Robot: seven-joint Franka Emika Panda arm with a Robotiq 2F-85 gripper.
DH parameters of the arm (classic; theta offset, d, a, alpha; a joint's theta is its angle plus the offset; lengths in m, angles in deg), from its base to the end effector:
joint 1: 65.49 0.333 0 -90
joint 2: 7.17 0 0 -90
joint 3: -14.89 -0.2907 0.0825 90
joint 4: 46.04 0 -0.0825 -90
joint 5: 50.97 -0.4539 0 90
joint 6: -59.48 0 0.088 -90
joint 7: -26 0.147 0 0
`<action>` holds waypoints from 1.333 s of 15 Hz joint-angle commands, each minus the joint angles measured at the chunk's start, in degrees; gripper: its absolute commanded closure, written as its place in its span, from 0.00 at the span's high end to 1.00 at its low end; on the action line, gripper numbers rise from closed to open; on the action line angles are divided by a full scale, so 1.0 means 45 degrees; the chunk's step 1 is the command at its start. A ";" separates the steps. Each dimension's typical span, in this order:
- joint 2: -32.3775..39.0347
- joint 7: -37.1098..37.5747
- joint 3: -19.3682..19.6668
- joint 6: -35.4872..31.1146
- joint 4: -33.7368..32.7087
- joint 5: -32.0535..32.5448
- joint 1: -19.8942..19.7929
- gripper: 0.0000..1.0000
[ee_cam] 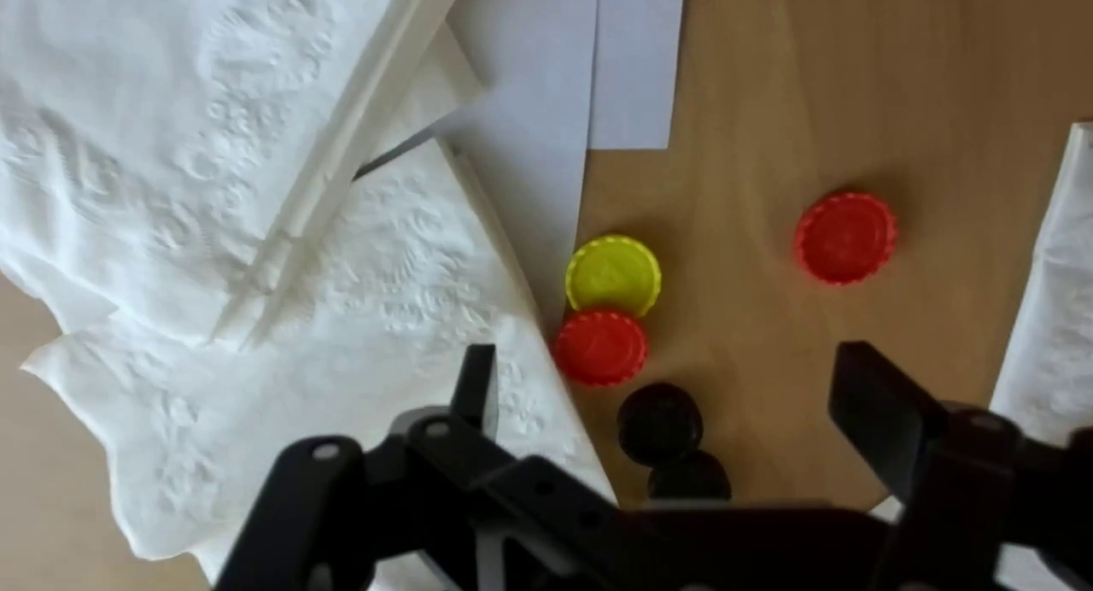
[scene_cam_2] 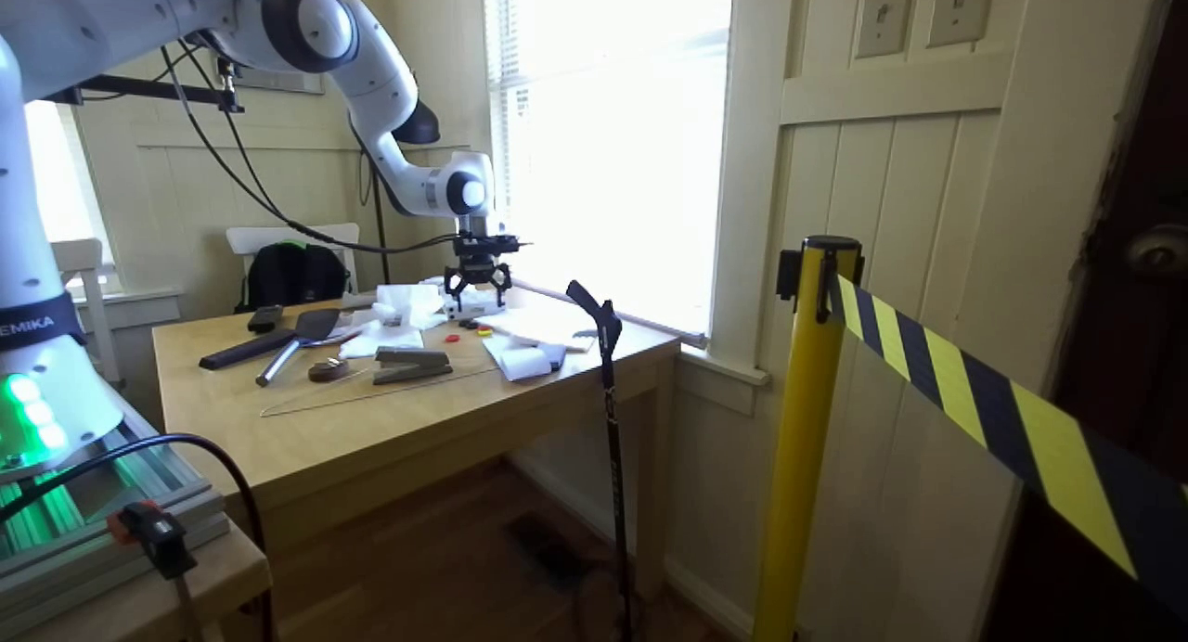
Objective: Stack up the two orange circular objects
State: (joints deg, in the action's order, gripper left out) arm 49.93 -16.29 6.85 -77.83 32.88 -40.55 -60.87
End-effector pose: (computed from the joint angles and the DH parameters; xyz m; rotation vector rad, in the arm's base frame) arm 0.7423 0.1496 0.0126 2.7223 1.5325 0.0484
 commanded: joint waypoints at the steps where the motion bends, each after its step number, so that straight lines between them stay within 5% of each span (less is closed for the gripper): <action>1: 0.0984 0.0219 0.0036 -0.0221 -0.1034 0.0152 0.0137 1.00; 11: 0.2409 0.0331 0.0083 0.0205 -0.3069 0.0087 0.0350 1.00; 13: 0.2629 0.0338 0.0069 0.0324 -0.3329 0.0060 0.0361 0.89; 20: 0.3193 0.0322 0.0112 0.0617 -0.3987 0.0053 0.0360 0.82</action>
State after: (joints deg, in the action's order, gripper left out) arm 61.85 -15.67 6.96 -76.97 18.98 -40.55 -59.89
